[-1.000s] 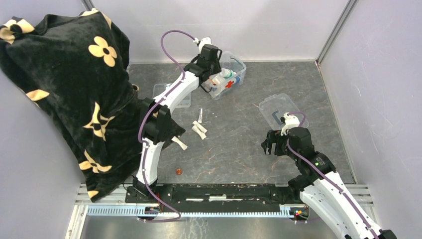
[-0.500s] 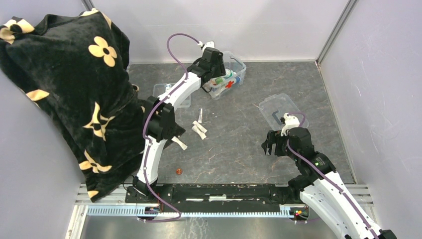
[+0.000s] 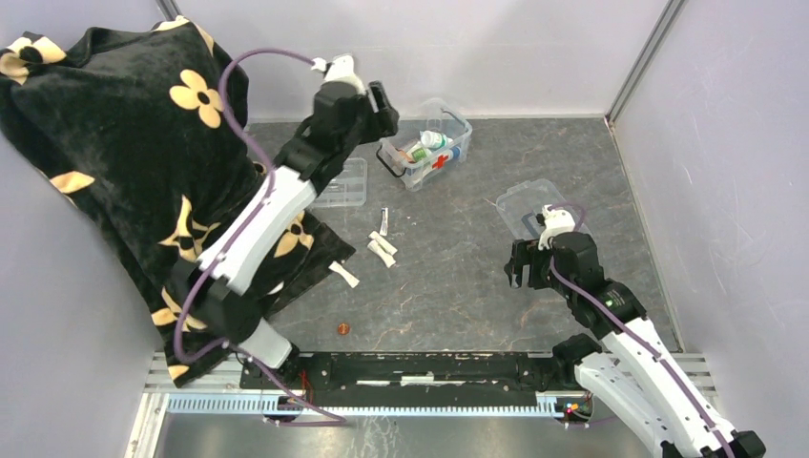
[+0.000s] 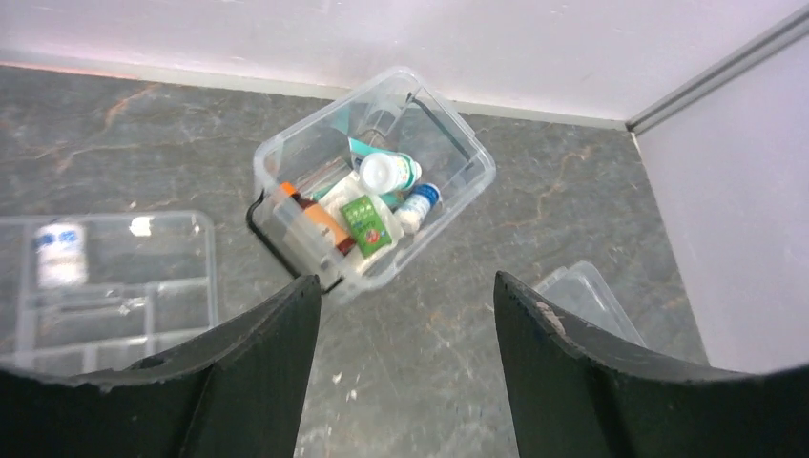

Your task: Organize the medicine kit

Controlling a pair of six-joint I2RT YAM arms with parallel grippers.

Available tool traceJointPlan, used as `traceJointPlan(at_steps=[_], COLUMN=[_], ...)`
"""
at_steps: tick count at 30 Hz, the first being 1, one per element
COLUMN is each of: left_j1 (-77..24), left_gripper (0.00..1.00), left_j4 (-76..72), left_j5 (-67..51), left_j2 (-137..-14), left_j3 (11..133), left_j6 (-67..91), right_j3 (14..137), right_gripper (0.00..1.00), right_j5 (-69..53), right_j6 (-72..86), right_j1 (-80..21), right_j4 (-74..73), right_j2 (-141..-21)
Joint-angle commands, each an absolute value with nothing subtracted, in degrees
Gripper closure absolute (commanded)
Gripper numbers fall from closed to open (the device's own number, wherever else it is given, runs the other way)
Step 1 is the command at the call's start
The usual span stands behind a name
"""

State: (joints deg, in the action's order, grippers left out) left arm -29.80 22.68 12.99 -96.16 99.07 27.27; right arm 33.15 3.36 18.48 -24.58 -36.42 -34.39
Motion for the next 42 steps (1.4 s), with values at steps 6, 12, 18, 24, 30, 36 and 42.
traceJointPlan(at_steps=[6,12,18,24,30,36,42], left_j1=[-29.62,-29.64,-29.55,-28.11,-27.38,-27.12,-25.86], left_gripper=[0.25,0.23,0.19,0.16,0.17,0.17,0.17], left_j4=[28.26,31.43,32.55,31.31,24.13,15.9,15.02], left_j5=[13.21,16.79,18.64,17.89,16.7,15.5,14.57], left_j2=[-73.22,-59.91,-54.5,-62.27,-76.73,-91.65,-104.65], left_j3=[73.68,61.91,56.71,57.18,62.86,69.83,78.38], left_j6=[21.31,19.2,20.64,25.34,27.31,22.58,18.76], right_j3=[42.18,47.93,48.12,43.73,38.52,33.27,31.95], right_gripper=[0.1,0.06,0.07,0.09,0.08,0.08,0.08], right_j5=[12.97,12.86,2.66,-3.05,-1.92,-6.16,-6.94], right_j6=[13.79,10.75,10.73,11.78,11.32,11.84,10.83], right_j1=[-24.35,-24.09,-24.0,-24.04,-24.04,-24.03,-23.99], right_j4=[-32.39,-30.1,-22.83,-21.08,-23.61,-25.55,-28.39], right_j2=[-45.97,-60.98,-64.52,-62.7,-55.74,-47.59,-43.24])
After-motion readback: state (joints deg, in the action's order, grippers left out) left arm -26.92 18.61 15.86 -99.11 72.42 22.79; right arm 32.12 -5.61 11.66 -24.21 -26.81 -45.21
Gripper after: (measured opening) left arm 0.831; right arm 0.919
